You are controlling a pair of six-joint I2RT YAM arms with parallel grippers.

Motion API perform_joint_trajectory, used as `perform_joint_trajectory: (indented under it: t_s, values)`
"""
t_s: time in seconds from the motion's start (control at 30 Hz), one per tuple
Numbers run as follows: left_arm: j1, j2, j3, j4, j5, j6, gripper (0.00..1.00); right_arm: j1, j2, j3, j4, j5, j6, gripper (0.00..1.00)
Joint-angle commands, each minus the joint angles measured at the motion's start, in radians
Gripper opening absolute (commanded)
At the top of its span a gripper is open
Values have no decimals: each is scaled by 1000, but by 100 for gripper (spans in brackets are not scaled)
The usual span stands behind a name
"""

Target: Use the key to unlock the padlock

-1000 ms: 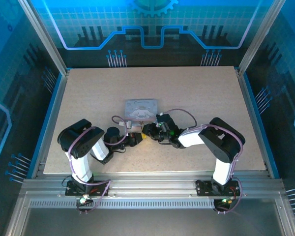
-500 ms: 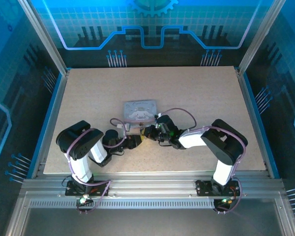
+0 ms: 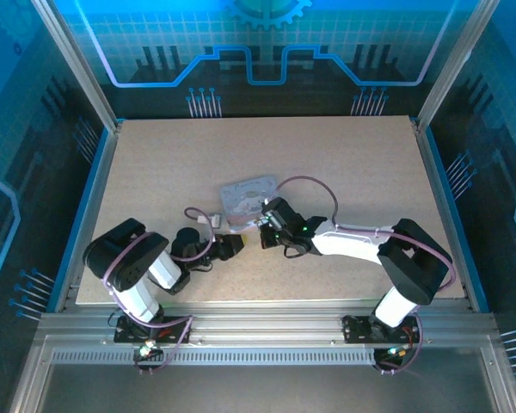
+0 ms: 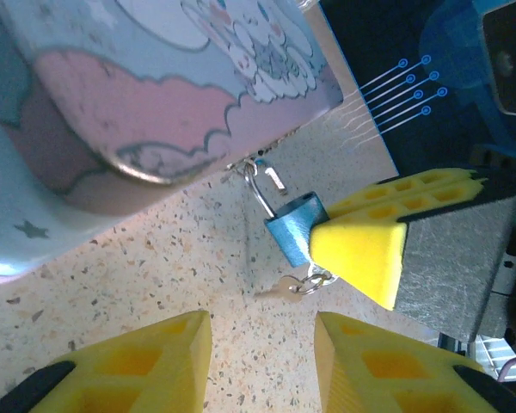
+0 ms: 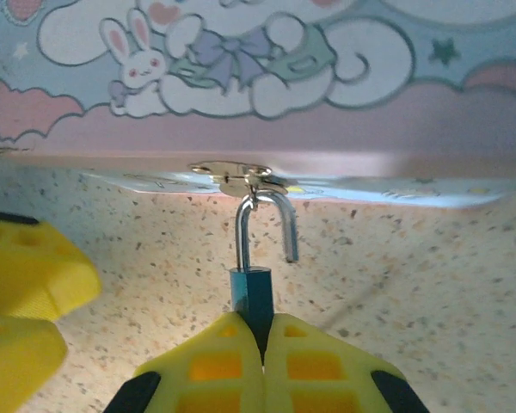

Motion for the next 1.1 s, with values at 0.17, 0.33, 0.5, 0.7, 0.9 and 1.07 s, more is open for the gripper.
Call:
perform_joint_trajectory:
  t_s: [0.17,0.33,0.5,0.7,0.9,1.07]
  values:
    - [35,-182,65,-311,-33,113,37,57,19,106,-223,197,-337,0]
    - [35,-310,111,-559,-87,184,36,61,11,116,-210,184,-446,0]
    - [36,-444,139,-791,-182,241,39,68,18,144,-212,151,-531,0]
    - [35,-567,130,-928,-209,283,45,77,55,181,-208,123,-589,0]
    - [35,-560,115,-918,-159,261,44,93,77,217,-224,129,-627,0]
    - [22,-490,106,-835,-131,234,36,89,82,218,-222,133,-667,0]
